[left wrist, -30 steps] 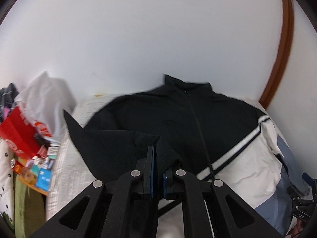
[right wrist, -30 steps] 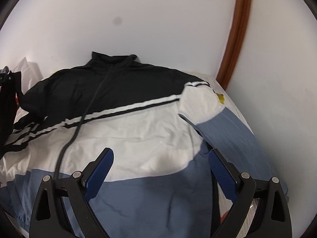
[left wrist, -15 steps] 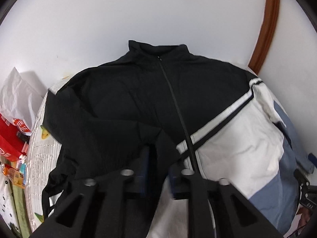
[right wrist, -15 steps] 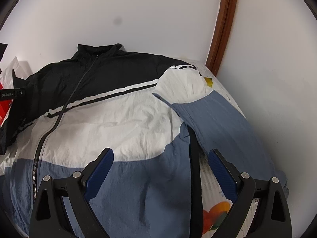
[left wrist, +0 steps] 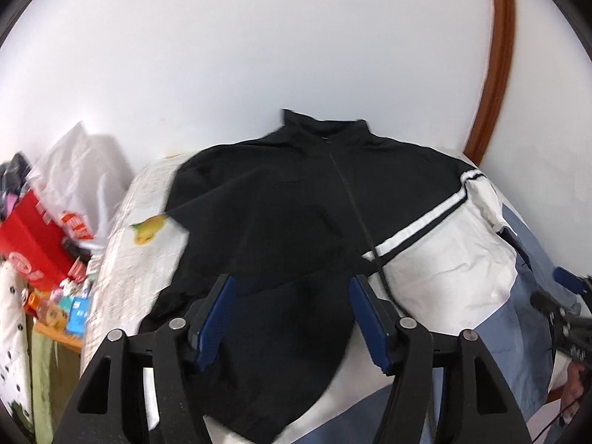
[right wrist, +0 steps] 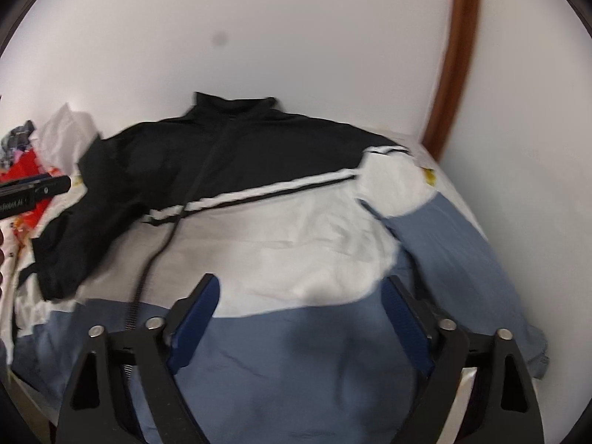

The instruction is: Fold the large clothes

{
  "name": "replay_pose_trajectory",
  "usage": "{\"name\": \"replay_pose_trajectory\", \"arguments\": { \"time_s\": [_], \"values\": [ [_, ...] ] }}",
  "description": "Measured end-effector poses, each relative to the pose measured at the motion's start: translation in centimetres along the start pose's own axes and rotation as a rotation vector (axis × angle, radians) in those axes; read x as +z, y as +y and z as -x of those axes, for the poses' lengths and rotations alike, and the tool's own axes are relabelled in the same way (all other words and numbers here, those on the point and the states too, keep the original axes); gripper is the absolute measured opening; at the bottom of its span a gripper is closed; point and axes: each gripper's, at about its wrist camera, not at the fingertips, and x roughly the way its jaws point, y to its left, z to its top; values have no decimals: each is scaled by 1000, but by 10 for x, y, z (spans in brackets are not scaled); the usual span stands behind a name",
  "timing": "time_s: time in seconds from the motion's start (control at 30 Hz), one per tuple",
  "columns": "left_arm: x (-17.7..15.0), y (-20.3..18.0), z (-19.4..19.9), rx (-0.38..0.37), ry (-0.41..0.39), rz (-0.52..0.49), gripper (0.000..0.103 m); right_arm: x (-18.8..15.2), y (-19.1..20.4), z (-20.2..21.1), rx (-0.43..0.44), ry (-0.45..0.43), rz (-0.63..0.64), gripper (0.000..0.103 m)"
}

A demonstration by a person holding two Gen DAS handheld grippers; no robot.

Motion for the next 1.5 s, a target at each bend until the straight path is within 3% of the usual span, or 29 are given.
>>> {"name": "replay_pose_trajectory", "arguments": {
  "time_s": [0.1, 0.27, 0.37, 0.5, 0.77, 0.83, 0.87, 0.9, 1.0, 1.13, 1.3, 1.37, 1.5],
  "values": [
    [-17, 35, 7, 30, 0, 46, 67, 13, 22, -7, 77, 5, 22, 61],
    [-52, 91, 3, 62, 48, 131, 68, 42, 77, -30, 178, 13, 104, 63],
    [-73, 112, -3, 61, 71, 156, 68, 59, 115, -44, 245, -2, 193, 70],
    [-97, 131, -14, 43, 101, 194, 68, 81, 161, -71, 327, -14, 295, 71],
    [-114, 142, -27, -43, 90, 241, 68, 128, 207, -139, 515, 43, 267, 70],
    [-116, 143, -33, -46, 97, 245, 68, 136, 215, -157, 565, 94, 244, 48],
    [-117, 143, -38, -41, 105, 243, 68, 139, 218, -167, 607, 125, 224, 23],
    [-118, 142, -43, -33, 116, 243, 68, 141, 220, -172, 631, 144, 215, 8],
    [-120, 138, -45, -13, 115, 231, 68, 149, 212, -173, 689, 112, 176, 5],
    [-120, 135, -45, -1, 121, 205, 68, 161, 167, -164, 604, -1, 38, 5],
    [-118, 135, -44, -3, 125, 218, 68, 164, 130, -184, 295, 27, -10, 10],
    [-117, 133, -42, 4, 124, 216, 68, 160, 123, -192, 201, 63, -21, 17],
    [-115, 133, -36, 11, 114, 230, 68, 146, 124, -178, 244, 59, -26, 50]
  ]
}}
